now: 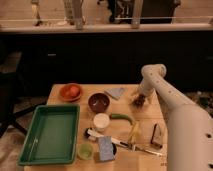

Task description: Place grapes in tray

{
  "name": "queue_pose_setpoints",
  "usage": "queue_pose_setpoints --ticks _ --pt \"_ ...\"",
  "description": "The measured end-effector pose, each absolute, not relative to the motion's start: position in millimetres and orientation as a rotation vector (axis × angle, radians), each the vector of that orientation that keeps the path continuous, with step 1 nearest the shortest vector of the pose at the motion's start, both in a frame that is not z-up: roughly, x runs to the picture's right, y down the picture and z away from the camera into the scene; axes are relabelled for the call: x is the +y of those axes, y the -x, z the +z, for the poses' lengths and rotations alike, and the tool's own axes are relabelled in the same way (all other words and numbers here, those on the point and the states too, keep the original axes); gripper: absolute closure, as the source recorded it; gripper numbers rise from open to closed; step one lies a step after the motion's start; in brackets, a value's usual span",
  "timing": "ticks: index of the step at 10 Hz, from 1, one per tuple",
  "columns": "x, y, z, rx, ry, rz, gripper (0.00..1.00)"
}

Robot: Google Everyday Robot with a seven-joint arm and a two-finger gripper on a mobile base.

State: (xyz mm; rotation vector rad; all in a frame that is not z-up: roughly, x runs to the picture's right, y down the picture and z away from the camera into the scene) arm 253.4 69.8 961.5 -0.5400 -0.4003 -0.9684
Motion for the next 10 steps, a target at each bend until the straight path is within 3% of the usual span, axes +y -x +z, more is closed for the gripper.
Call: queue_pose_setpoints --ticks 7,8,10 --pt "72.7 -248.6 967.1 -0.448 0.545 -0.988 0.94" --pt "72.7 -249.3 966.1 -0.450 0.540 -0.990 0.99" --pt "70.8 -246.1 958.7 -0.456 0.534 -1.005 1.00"
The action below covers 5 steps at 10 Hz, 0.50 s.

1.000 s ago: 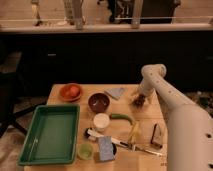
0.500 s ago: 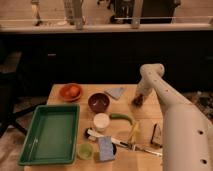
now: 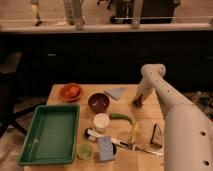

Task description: Place grapes in tray

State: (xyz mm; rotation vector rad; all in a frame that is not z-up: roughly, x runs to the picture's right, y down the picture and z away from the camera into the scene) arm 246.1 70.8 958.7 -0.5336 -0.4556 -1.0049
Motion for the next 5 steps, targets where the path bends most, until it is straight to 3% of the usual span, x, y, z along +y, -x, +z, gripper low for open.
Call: queue_pose_setpoints --ticks 5 --pt "37 -228 913 -0.436 0.447 -1.072 1.00"
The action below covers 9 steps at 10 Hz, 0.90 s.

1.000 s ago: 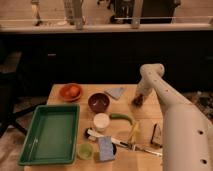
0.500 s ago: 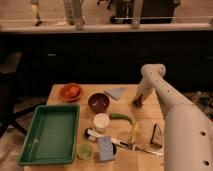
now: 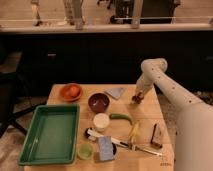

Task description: Place grapes in tray

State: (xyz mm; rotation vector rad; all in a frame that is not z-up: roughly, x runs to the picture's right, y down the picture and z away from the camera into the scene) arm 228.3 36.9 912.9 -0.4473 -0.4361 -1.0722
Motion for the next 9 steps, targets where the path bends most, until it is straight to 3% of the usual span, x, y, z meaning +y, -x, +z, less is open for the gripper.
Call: queue_pose_setpoints --ticks 9 --pt "-12 -152 830 -0.467 0.270 -1.267 1.00"
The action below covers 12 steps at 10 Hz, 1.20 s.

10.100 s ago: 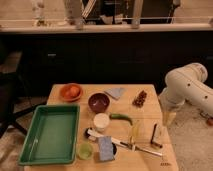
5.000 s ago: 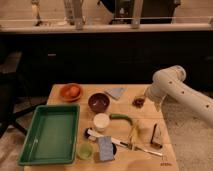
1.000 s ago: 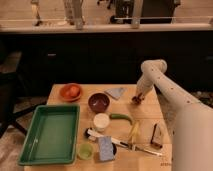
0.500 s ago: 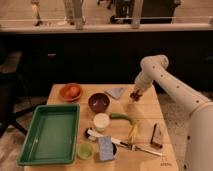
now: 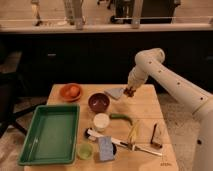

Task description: Place grapes in tray

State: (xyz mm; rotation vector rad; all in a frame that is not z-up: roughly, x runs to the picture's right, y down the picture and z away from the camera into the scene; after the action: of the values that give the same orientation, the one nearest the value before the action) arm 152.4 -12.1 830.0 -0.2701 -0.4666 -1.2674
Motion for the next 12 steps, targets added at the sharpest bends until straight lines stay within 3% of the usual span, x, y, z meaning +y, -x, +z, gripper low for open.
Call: queue_pose_setpoints --ticks 8,12 --pt "3 -48 760 -0.693 0.142 -1.497 1.00" --pt "3 -47 760 -0.693 0.141 -1.500 1.00"
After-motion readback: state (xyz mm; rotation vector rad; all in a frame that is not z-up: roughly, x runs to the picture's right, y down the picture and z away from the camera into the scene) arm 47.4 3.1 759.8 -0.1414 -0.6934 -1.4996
